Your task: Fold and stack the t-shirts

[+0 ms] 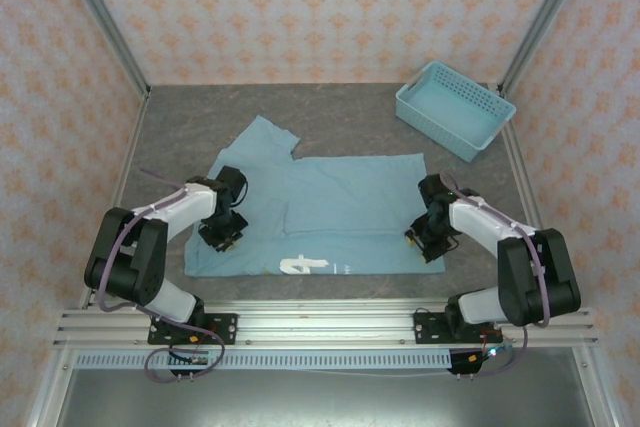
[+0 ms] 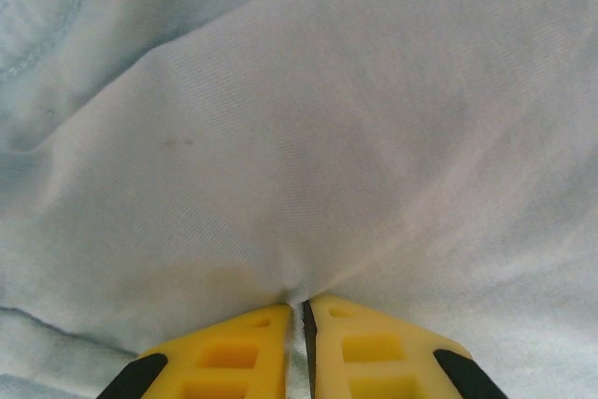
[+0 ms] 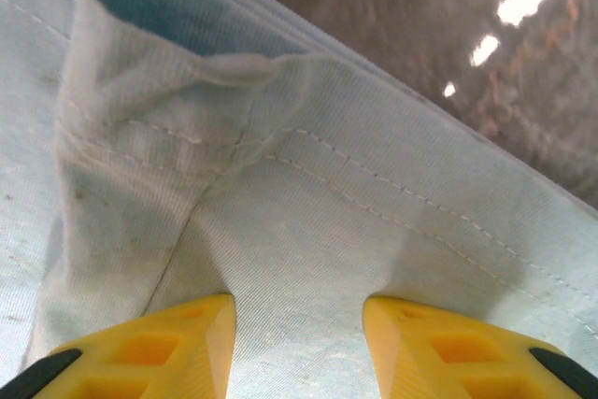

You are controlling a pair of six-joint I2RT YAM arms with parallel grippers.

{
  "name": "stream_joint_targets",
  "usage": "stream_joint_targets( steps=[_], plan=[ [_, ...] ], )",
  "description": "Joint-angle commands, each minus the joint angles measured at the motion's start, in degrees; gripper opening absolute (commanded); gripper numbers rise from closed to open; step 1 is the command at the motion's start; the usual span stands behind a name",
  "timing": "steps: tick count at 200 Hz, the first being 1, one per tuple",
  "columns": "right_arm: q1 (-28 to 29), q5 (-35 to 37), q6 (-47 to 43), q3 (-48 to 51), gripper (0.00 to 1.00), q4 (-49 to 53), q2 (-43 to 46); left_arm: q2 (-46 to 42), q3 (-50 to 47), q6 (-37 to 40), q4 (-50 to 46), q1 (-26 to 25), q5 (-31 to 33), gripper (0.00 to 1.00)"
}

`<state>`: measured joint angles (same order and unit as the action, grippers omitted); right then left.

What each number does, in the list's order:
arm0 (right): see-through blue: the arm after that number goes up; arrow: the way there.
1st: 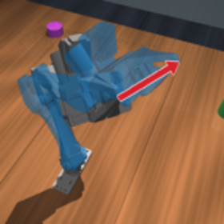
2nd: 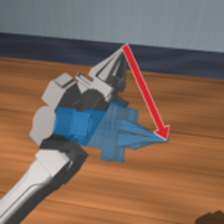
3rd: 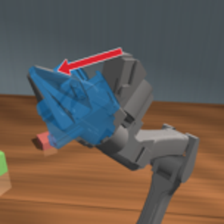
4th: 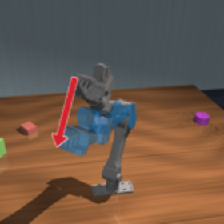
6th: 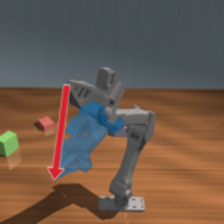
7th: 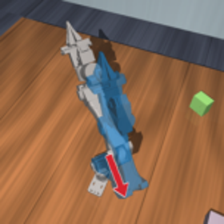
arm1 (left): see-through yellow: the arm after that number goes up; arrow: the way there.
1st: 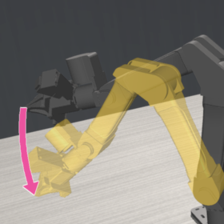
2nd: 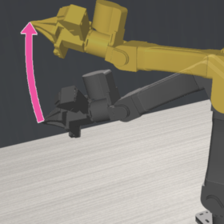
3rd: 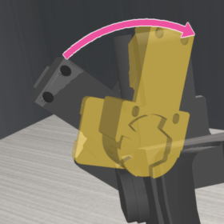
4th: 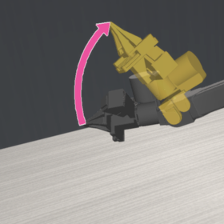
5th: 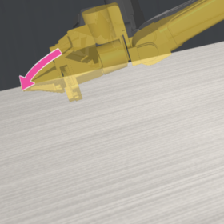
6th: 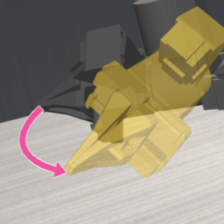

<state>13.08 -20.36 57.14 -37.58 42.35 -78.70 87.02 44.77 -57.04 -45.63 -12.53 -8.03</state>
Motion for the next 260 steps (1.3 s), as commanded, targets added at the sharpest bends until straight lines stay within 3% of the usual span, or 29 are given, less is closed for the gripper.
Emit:
stream_joint_targets(
  steps=[1,37,71,87,114,149,189,218,260],
  plan=[
    [1.9,-1.0,4.3,4.7,0.43,7.7,-0.7,2.2,-3.8,-1.1,-4.7,0.3,4.5,0.14],
    [2.3,3.1,5.7,2.1,0.45,10.9,3.9,-3.1,-2.7,-3.1,-9.5,0.3,7.3,0.14],
    [2.4,7.2,-0.1,-4.4,0.54,3.2,10.4,-4.6,12.2,-1.2,-11.2,0.2,11.2,0.27],
    [2.2,11.0,-7.5,-8.3,0.57,-1.2,9.4,1.6,22.3,3.1,-8.9,0.2,11.5,0.30],
    [1.3,9.5,-19.2,-17.7,0.58,-5.3,1.5,17.9,44.2,10.3,-8.8,0.4,11.6,0.37],
    [0.2,9.9,-27.0,-28.8,0.58,-6.8,-7.5,33.8,65.2,17.4,-6.1,1.7,11.3,0.59],
    [-2.2,9.0,-28.1,-36.4,0.59,-6.0,-14.7,51.4,89.7,21.7,-11.0,3.2,13.4,0.58],
    [-3.1,8.4,-27.8,-38.4,0.59,-5.0,-15.9,58.7,97.4,26.1,-8.4,3.4,17.8,0.56],
    [-3.7,7.4,-27.0,-37.6,0.59,-4.4,-14.7,64.7,101.3,28.1,-4.5,4.0,17.3,0.57]
  ],
)
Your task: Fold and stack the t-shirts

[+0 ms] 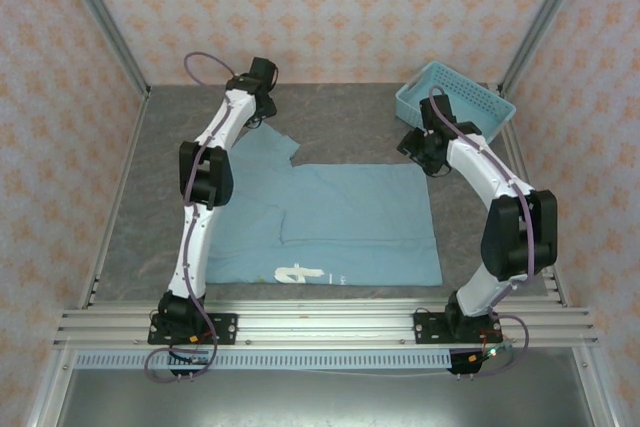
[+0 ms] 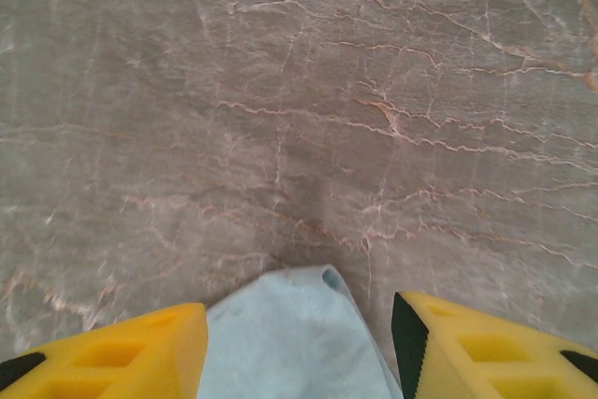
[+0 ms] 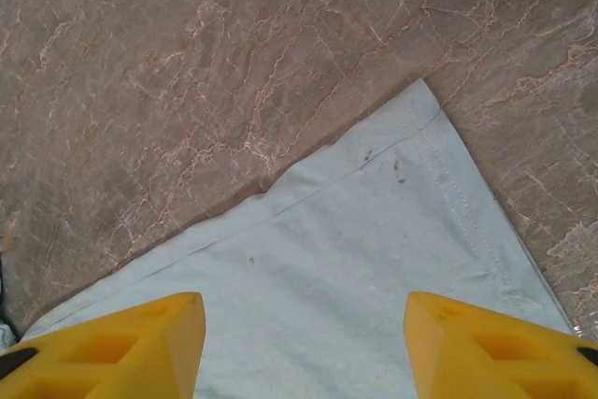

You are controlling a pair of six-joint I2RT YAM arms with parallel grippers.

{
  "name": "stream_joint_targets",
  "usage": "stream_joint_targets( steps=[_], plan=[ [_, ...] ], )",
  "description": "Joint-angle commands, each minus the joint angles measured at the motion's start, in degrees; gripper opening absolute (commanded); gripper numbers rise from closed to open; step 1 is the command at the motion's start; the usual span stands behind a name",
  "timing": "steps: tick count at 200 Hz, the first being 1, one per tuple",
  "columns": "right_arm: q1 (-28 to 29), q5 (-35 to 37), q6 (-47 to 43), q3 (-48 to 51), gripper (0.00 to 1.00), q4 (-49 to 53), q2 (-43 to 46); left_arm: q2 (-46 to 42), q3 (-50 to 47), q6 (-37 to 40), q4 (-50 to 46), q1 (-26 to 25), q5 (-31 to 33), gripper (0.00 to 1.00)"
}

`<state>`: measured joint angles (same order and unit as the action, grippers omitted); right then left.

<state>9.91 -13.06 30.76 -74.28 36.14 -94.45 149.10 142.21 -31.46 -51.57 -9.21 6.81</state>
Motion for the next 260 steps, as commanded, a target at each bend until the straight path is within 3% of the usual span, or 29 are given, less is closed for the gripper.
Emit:
stream_joint_targets(
  steps=[1,20,86,131,150,179,219,260],
  plan=[
    [-0.5,0.1,-0.6,-0.9,0.59,1.9,1.2,2.8,4.0,2.5,1.4,0.7,2.4,0.57],
    [-0.7,-0.1,-0.4,-0.5,0.59,1.9,1.6,5.1,5.9,2.6,1.9,0.5,0.1,0.59],
    [-0.9,-1.2,0.0,0.1,0.59,0.6,0.3,8.1,6.8,1.2,-6.3,-0.2,2.8,0.55],
    [-0.9,-0.5,0.0,0.1,0.59,0.5,-0.3,8.8,8.3,1.2,-10.1,-0.5,-0.2,0.19],
    [-0.9,1.8,-0.3,0.3,0.58,0.6,-1.0,7.2,8.2,1.2,-10.8,-0.8,0.3,0.00],
    [-1.3,8.6,1.3,-0.2,0.58,2.2,-5.0,2.2,6.4,-1.6,-10.5,-1.3,1.3,0.00],
    [-1.7,12.3,3.5,1.6,0.56,-5.6,-8.1,-4.9,0.3,-3.3,-9.7,-1.5,-1.2,0.00],
    [-1.9,15.4,3.6,-2.2,0.51,-6.1,-15.1,-9.3,-4.8,-3.0,-9.5,-1.8,-3.7,0.00]
  ],
)
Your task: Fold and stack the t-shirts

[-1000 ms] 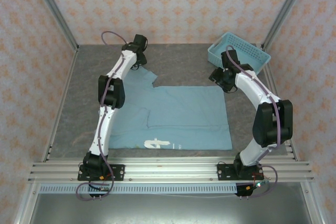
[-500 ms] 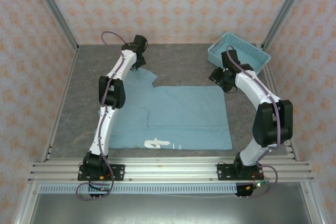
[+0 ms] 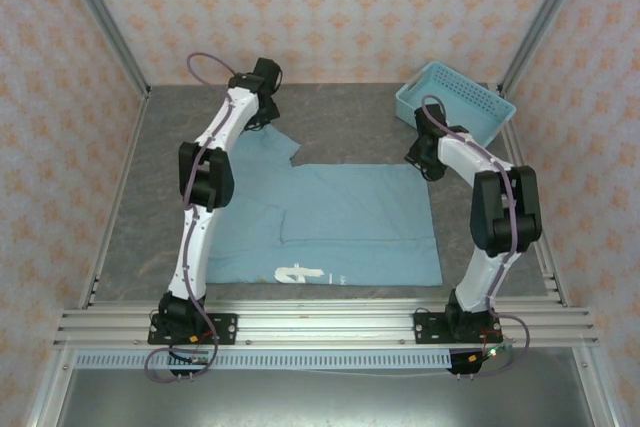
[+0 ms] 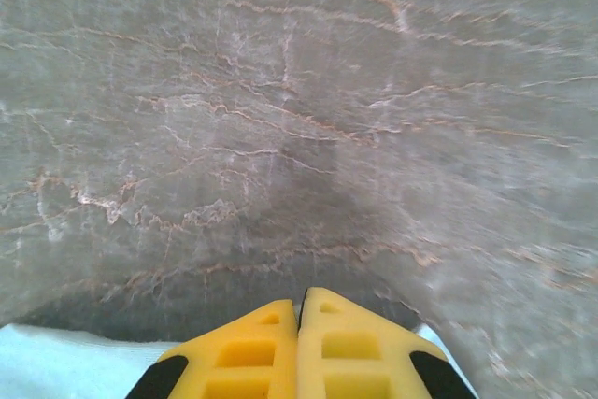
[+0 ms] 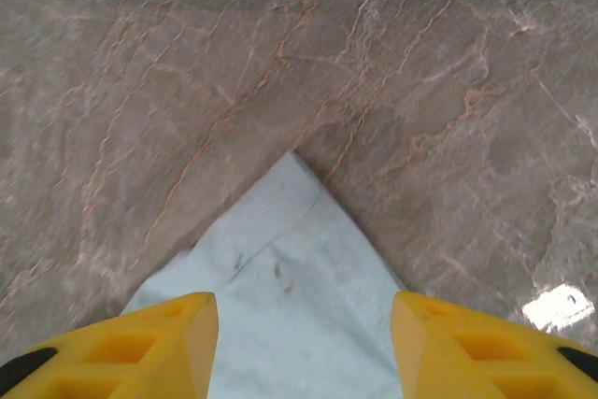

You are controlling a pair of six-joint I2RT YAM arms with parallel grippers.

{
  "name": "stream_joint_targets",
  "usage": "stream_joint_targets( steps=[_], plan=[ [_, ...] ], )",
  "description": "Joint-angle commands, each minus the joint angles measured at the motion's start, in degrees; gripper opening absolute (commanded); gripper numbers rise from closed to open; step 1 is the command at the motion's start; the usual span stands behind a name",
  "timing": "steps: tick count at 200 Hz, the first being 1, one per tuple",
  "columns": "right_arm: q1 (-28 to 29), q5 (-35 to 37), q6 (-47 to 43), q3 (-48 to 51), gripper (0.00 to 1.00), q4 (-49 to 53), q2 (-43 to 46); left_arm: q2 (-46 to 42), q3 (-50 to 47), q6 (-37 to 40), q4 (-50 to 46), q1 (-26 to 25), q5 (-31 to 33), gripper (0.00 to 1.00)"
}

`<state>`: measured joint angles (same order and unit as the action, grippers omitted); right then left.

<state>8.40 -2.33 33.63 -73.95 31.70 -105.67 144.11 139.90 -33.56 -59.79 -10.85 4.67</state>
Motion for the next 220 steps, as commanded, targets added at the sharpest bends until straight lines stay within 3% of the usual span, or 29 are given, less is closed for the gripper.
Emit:
stream_joint_targets(
  steps=[1,69,140,164,200,220],
  plan=[
    [-0.4,4.7,0.7,-2.6,0.51,-1.6,-4.0,-4.4,-2.6,-0.9,-1.3,-0.2,-1.6,0.00],
    [-0.7,5.7,-1.3,-5.8,0.50,-3.7,-9.0,-8.6,-5.5,0.4,-1.7,-1.4,-4.0,0.00],
    [-0.7,4.4,-1.9,-6.0,0.42,-2.0,-11.9,-10.2,-7.5,0.9,-1.6,-1.6,-4.1,0.00],
    [-0.7,5.7,-2.7,-7.1,0.32,-0.1,-13.3,-10.5,-7.4,0.9,-2.1,-1.7,-3.8,0.00],
    [-0.7,7.2,-4.1,-7.4,0.01,1.6,-12.0,-12.7,-8.8,2.3,-4.2,-1.6,-1.3,0.00],
    [-0.7,8.6,-4.9,-6.5,0.00,2.2,-9.7,-14.6,-11.1,3.4,-5.3,-1.7,-0.9,0.00]
  ],
)
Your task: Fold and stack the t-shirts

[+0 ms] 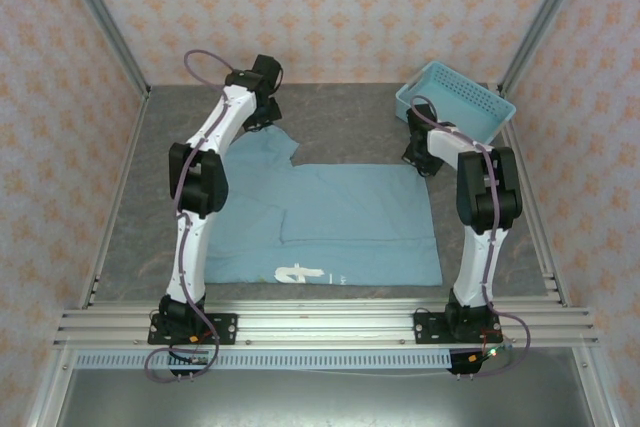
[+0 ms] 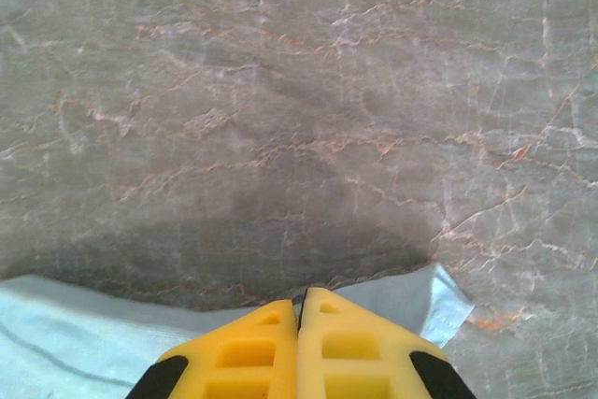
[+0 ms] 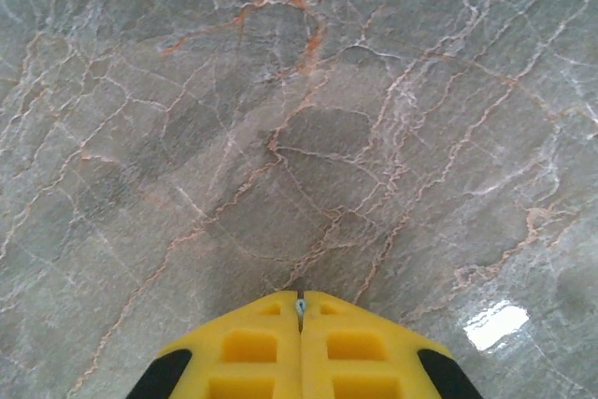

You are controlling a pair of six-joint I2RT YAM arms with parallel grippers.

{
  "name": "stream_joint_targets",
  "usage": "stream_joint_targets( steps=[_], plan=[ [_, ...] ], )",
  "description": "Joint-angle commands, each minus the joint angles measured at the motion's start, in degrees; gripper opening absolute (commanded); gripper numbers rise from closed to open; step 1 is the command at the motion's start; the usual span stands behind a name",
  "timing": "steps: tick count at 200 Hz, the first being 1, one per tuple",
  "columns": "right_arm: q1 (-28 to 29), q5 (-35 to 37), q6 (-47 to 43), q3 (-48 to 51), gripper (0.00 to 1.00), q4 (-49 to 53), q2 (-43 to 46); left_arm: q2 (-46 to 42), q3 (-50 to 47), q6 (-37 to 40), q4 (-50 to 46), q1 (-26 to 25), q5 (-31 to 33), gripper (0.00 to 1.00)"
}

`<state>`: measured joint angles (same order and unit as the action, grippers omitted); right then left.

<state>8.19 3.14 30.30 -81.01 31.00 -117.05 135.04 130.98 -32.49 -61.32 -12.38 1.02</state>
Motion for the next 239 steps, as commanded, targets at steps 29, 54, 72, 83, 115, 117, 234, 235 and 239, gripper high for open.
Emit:
stream_joint_targets(
  steps=[29,54,72,83,115,117,234,235,239],
  plan=[
    [-0.5,2.8,-3.6,2.6,0.00,2.7,5.5,-10.5,-8.0,3.5,-4.8,0.0,2.7,0.00],
    [-0.5,1.9,-5.2,3.6,0.00,3.3,8.0,-15.9,-12.2,3.5,-6.7,0.1,3.1,0.00],
    [-0.5,1.4,-5.8,4.4,0.00,3.6,9.6,-19.8,-15.7,3.7,-8.2,0.3,3.6,0.00],
    [-0.5,1.4,-5.9,5.0,0.00,4.0,10.6,-22.6,-18.3,3.9,-8.7,0.4,3.3,0.00],
    [-0.2,2.6,-4.7,6.7,0.00,7.3,13.5,-31.7,-26.7,4.0,-10.4,0.4,3.4,0.00],
    [-0.2,2.7,-4.6,6.8,0.00,7.6,13.7,-32.4,-27.2,4.0,-10.5,0.4,3.5,0.00],
    [3.6,0.5,2.4,25.4,0.00,11.0,31.2,-63.6,-60.0,-4.8,-15.6,-0.3,5.1,0.00],
    [3.6,0.5,2.5,25.5,0.00,11.0,31.3,-63.7,-60.1,-4.9,-15.7,-0.3,5.2,0.00],
    [4.0,0.5,2.7,25.8,0.00,11.1,31.7,-64.5,-60.8,-5.4,-16.1,-0.3,6.0,0.00]
  ],
)
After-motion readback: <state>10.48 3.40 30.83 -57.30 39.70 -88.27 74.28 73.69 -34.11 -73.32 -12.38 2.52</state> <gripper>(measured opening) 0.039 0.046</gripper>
